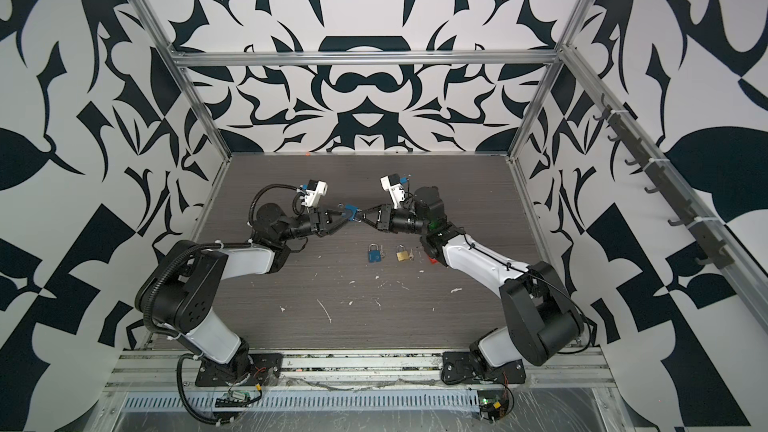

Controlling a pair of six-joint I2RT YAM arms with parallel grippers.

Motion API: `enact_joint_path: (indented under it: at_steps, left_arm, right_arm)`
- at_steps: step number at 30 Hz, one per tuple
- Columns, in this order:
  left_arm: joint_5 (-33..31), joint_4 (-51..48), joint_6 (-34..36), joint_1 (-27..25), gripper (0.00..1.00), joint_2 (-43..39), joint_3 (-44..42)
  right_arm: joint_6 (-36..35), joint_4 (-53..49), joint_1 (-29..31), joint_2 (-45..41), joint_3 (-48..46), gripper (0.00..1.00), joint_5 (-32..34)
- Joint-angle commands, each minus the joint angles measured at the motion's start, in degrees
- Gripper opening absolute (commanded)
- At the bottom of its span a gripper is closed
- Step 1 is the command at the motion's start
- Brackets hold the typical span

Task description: Lock with the key

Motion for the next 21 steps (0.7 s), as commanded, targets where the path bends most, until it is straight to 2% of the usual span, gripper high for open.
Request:
enact_joint_path:
  at_steps: [1,3,6,10,15,18,21]
  left_arm:
    - [4.3,1.0,0.4,4.0,0.56,-2.3,-1.0]
    - [4.8,0.9,0.3,6.4,0.63,-3.4,-1.3]
    - [5.3,-0.2,0.8,8.9,0.64,-5.6,-2.8]
    - [6.1,-2.6,3.0,9.2,0.64,-7.8,-5.6]
    - [7.5,1.4,0.6,9.2,0.62,-8.0,-7.6]
    - [7.7,2.1,0.2,9.0,0.59,-8.5,-7.3]
    - [7.3,2.1,0.2,8.4,0.53,-8.1,-6.6]
  right_arm:
    - [-2.3,-1.4,-0.2,-4.4,2.1,0.0,-2.5]
    - [-4.9,-5.7,-0.3,-5.8,2.1,0.0,-3.8]
    - [-9.1,-10.1,-1.2,-7.7,1.3,0.0,-5.4]
    - [-6.2,-4.1,-3.2,-7.6,-1.3,0.0,-9.1]
    - [-4.3,0.0,-3.2,-5.5,-1.6,0.0,-11.1]
    - [-2.0,3.3,-3.2,-4.4,-1.7,0.0,-12.2]
    - [-2.2,1.9,-2.7,-3.7,-1.0,0.0,-12.9]
